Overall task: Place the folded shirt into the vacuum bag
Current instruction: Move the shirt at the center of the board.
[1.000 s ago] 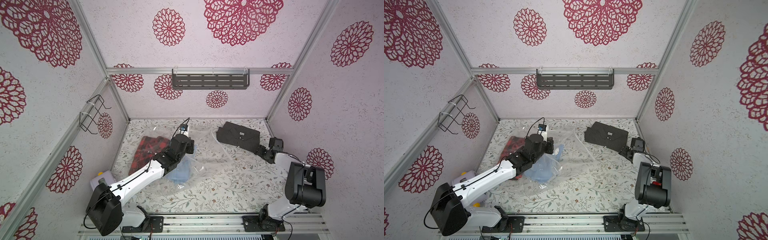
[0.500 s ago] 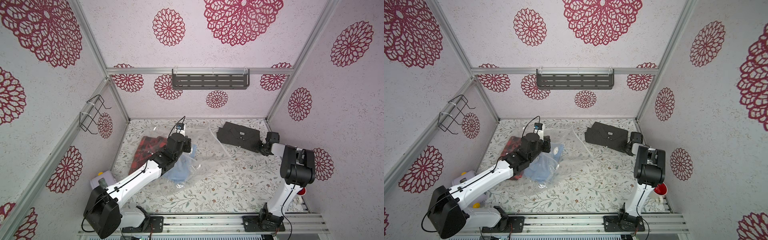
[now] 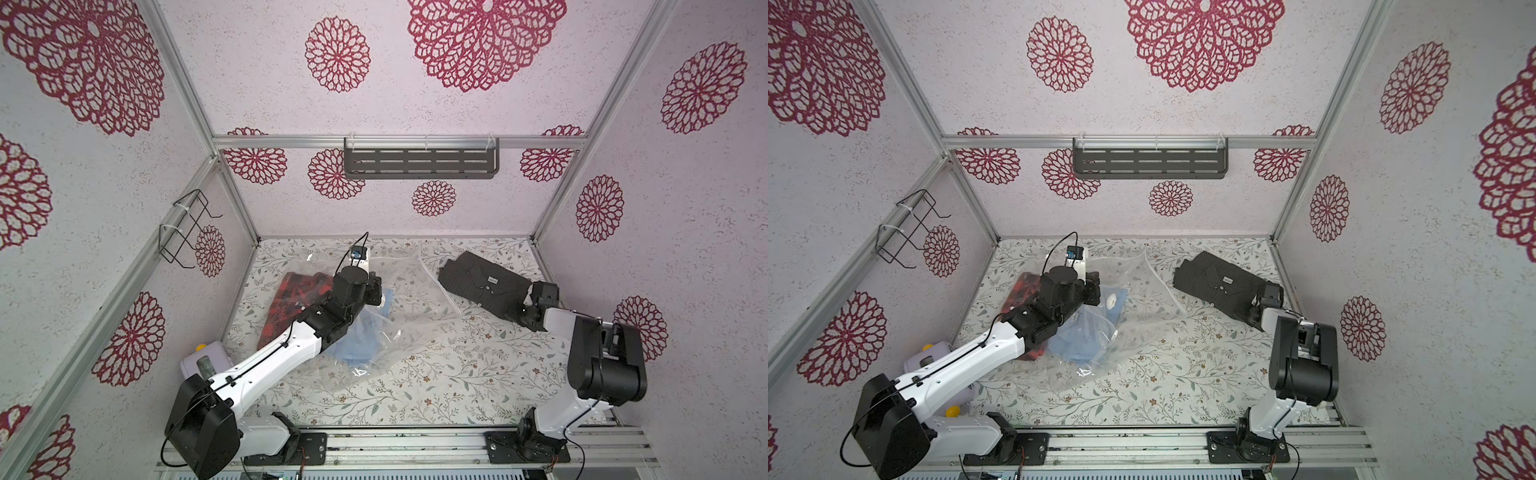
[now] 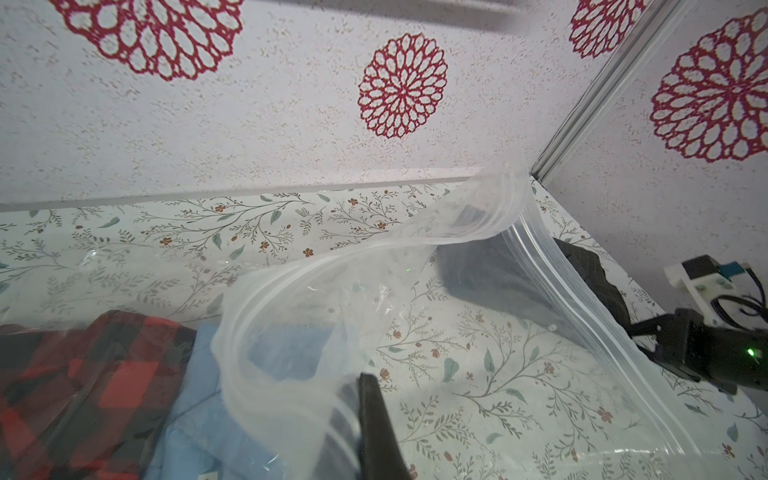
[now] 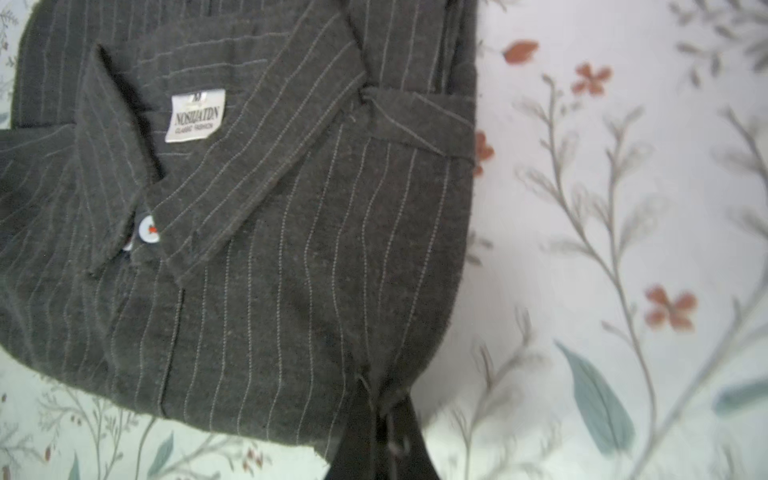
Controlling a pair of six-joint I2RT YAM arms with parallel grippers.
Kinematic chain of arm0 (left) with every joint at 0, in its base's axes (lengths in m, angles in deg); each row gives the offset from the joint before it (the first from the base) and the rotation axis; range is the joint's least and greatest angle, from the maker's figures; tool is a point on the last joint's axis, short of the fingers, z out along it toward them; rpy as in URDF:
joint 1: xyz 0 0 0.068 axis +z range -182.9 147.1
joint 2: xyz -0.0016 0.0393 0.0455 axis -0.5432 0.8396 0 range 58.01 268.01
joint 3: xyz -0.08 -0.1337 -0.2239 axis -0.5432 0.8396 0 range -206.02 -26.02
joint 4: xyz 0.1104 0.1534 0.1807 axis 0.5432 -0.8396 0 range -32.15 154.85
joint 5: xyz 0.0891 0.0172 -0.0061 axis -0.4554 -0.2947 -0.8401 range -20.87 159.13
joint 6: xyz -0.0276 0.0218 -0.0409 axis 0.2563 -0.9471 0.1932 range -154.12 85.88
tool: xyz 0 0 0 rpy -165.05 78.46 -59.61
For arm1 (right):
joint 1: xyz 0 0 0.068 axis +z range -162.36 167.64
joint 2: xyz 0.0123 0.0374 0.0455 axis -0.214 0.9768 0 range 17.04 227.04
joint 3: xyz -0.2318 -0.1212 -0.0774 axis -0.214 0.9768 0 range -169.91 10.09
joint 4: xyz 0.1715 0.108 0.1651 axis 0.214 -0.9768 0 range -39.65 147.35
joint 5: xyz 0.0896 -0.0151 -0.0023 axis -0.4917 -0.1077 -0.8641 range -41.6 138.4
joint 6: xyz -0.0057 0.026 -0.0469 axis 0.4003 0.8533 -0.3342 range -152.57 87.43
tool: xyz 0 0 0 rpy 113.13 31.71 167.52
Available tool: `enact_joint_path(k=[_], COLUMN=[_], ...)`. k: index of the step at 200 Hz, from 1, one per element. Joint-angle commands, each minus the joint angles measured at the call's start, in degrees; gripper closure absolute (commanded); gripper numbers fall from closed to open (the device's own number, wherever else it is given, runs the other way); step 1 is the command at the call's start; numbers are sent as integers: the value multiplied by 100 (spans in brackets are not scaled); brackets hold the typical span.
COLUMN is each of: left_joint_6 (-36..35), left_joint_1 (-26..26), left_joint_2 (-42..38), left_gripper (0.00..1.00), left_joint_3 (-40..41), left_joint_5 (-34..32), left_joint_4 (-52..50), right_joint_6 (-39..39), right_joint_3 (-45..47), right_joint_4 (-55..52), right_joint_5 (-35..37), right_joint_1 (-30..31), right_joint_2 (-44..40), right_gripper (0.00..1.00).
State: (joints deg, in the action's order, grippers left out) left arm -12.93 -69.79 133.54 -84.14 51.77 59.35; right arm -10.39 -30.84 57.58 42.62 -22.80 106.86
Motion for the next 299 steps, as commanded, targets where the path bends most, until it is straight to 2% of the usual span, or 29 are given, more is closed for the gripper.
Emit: enact_joint_path(k=[1,14,23,45,53,70,75,99,119,139,162,206,238,299], left_joint_6=[21,10,6,3,3,2,-6,-2,2,36,127,192,219,235], left_joint_1=[58,63,58,68,67,70,67,93,154,239,361,471,505,532], left_joint_2=[-144,-130,-118,-69,-28,32,36,6,-34,-136,-287,-354,-444,-627], left_gripper=[100,100,100,100,100,100,100,100,100,100,99,99,99,99], left_joint_3=[65,48,39,17,-9,-78,-84,-92,-126,-112,-46,3,78,205], left_joint_5=[-96,-155,-205,-272,-276,-290,-305,-504,-649,-779,-820,-831,-856,-821], left_joint_4=[-15,-47,-65,-35,-31,-78,-84,-134,-257,-360,-430,-474,-478,-497], right_joint_6=[100,170,244,461,526,542,537,686,751,750,818,684,777,1507], right_joint_3=[694,1108,1323,1555,1570,1491,1447,1180,907,670,262,-939,-1609,-2387], right_joint_4=[-178,-214,-267,-645,-764,-1178,-1337,-1745,-1732,-1396,-849,-400,-312,-12], right_joint_5=[-17,-105,-413,-401,-495,-791,-774,-769,-871,-1201,-1239,-1397,-1093,-269], right_joint_1=[84,152,157,466,523,616,649,753,817,977,1495,2245,2680,2686], right_joint_2=[-656,-1167,-1504,-2363,-2602,-2996,-3141,-3839,-3893,-3402,-2766,-609,500,1967], right_gripper=[100,100,100,98,91,66,62,53,47,45,45,47,49,51])
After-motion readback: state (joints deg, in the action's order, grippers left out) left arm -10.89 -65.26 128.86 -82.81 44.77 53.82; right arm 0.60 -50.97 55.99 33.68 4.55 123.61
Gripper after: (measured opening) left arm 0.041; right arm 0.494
